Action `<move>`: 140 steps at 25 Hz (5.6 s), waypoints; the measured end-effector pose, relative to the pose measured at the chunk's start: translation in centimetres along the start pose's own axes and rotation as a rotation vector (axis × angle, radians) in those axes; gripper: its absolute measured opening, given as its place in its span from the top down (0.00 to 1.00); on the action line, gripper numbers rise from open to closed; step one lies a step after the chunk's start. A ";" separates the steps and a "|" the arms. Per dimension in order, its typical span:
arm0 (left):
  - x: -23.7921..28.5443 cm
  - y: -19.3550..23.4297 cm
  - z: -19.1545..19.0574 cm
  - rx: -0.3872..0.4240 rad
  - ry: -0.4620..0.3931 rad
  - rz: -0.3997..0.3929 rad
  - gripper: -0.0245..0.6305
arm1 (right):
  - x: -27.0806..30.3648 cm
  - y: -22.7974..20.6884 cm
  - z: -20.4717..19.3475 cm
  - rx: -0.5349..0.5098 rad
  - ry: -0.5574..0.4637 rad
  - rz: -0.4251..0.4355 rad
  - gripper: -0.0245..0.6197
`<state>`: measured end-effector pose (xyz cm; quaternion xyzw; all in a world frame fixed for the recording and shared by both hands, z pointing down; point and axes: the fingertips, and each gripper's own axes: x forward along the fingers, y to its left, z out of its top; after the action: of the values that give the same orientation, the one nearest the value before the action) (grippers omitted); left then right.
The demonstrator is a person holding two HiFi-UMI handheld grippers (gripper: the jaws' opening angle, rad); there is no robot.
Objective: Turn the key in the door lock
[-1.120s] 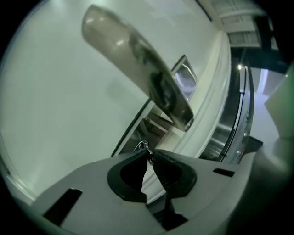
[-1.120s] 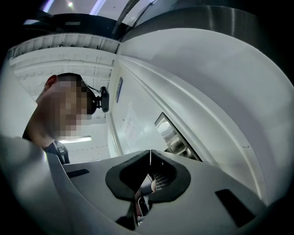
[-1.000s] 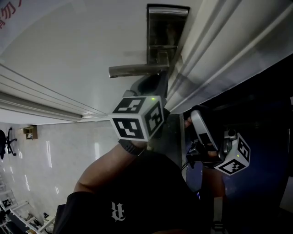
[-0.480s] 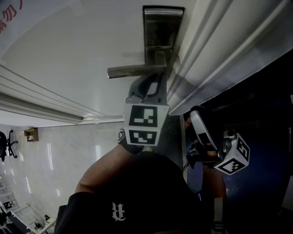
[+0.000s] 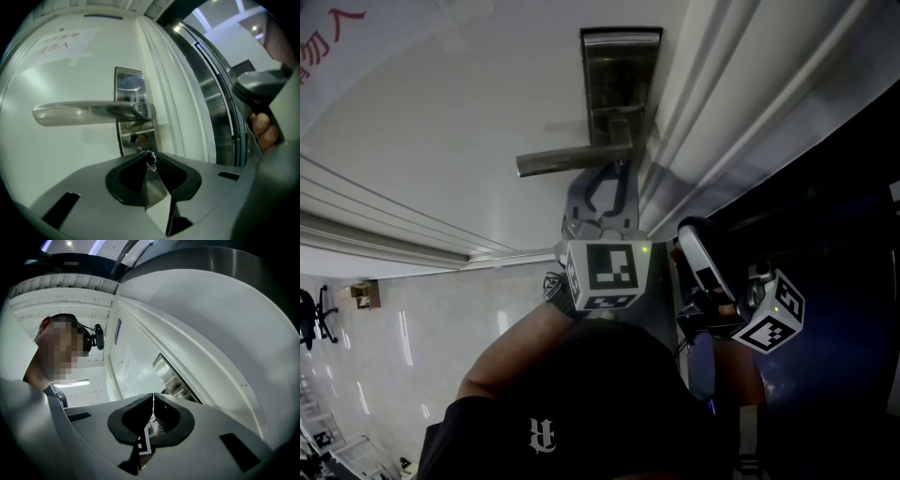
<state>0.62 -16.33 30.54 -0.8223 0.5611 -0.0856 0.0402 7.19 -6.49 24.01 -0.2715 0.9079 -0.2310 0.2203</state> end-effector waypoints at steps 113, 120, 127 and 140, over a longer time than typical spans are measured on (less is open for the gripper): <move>0.2 0.9 -0.3 -0.825 -0.018 -0.206 0.90 | 0.0 -0.9 -0.7 0.015 0.041 -0.038 0.94; 0.2 0.8 -0.3 -0.533 -0.026 -0.109 0.90 | -0.2 -0.9 -0.8 0.022 0.037 -0.027 0.94; 0.2 0.7 0.1 -0.273 -0.048 -0.017 0.90 | -0.4 -0.8 -0.7 0.024 0.031 -0.018 0.94; 0.3 0.3 0.2 0.194 -0.077 0.127 0.90 | -0.8 -0.7 -0.5 0.029 0.014 -0.006 0.94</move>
<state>0.46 -16.70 30.33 -0.7801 0.5992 -0.1050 0.1463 7.81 -6.40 24.98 -0.2694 0.9052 -0.2468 0.2173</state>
